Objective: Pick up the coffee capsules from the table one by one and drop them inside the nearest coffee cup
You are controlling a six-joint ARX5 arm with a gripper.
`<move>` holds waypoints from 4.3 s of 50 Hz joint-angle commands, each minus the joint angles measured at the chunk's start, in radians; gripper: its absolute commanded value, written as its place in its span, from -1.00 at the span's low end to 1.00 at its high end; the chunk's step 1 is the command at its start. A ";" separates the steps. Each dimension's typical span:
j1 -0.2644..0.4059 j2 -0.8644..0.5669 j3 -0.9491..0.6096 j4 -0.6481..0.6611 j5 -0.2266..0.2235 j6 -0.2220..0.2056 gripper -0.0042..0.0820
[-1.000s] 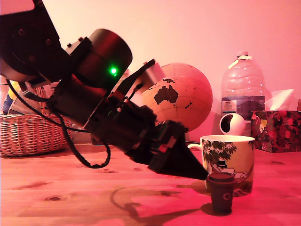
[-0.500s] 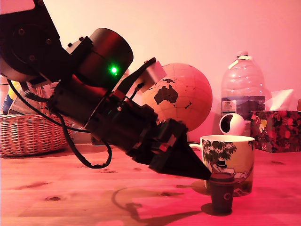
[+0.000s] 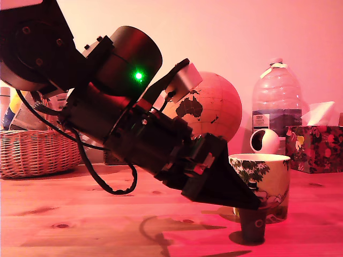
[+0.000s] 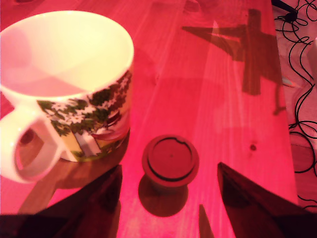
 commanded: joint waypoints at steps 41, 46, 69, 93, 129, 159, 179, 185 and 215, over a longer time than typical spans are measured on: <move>-0.018 0.058 0.001 0.065 0.012 0.026 0.37; -0.019 0.067 0.010 0.063 0.023 0.026 0.37; -0.038 0.123 0.121 -0.048 0.055 0.028 0.36; -0.040 0.130 0.149 -0.135 0.048 0.032 0.32; -0.041 0.127 0.154 -0.145 0.021 0.051 -0.44; -0.039 -0.088 0.154 -0.348 0.021 0.049 -0.44; -0.019 -0.166 0.154 -0.383 0.002 0.049 -0.44; -0.011 -0.168 0.155 -0.357 0.002 0.048 -0.44; 0.001 -0.137 0.340 -0.497 -0.103 0.033 -0.44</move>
